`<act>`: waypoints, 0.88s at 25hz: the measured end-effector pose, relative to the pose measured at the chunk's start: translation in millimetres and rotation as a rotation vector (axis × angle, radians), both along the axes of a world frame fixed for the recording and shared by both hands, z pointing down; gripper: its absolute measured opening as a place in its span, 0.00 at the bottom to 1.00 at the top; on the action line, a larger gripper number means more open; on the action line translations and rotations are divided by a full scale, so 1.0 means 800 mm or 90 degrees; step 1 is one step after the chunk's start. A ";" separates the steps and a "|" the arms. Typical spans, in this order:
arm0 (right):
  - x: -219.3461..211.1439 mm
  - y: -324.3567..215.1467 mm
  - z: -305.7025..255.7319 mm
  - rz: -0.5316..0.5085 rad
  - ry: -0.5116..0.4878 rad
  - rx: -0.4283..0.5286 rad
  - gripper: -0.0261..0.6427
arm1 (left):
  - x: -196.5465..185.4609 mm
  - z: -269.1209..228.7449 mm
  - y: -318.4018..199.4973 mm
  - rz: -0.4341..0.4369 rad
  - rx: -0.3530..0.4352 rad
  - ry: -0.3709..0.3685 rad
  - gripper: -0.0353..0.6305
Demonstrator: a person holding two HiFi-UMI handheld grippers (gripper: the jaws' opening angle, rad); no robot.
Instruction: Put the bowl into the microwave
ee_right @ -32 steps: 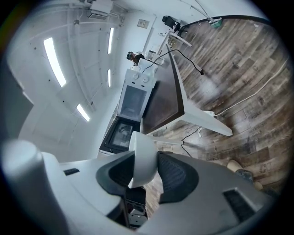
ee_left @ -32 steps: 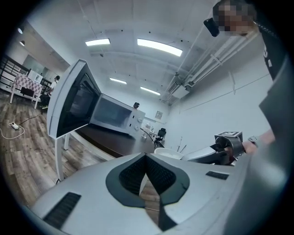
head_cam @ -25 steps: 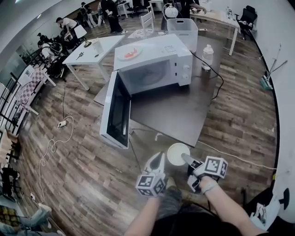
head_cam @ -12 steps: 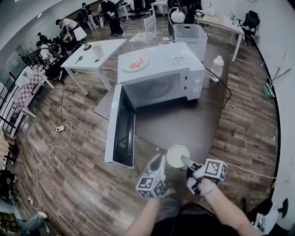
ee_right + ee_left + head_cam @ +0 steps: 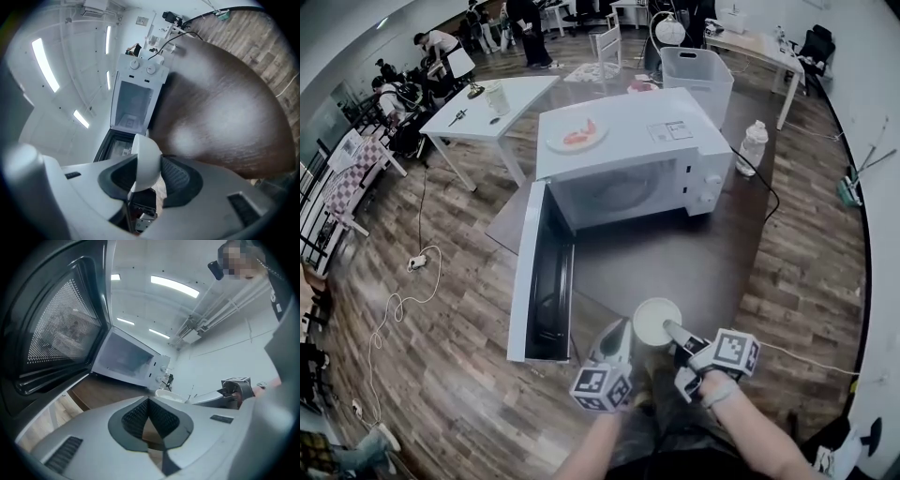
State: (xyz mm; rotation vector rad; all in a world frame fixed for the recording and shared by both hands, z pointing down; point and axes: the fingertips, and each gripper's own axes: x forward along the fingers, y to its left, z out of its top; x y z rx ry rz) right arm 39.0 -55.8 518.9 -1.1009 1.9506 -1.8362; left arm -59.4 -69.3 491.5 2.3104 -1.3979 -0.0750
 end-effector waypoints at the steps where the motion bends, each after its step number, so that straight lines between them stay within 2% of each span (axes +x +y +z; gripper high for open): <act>1: -0.002 -0.005 0.000 -0.001 0.001 0.000 0.26 | -0.002 0.001 -0.003 -0.002 -0.001 -0.001 0.05; 13: -0.017 -0.080 0.006 -0.033 -0.009 -0.001 0.26 | -0.013 -0.001 -0.059 -0.025 0.012 -0.030 0.05; 16: -0.019 -0.100 0.005 -0.047 0.005 0.017 0.26 | -0.016 0.001 -0.076 -0.035 0.012 -0.033 0.05; 22: -0.020 -0.129 0.004 -0.049 0.004 0.008 0.26 | -0.019 -0.001 -0.107 -0.052 0.015 -0.033 0.05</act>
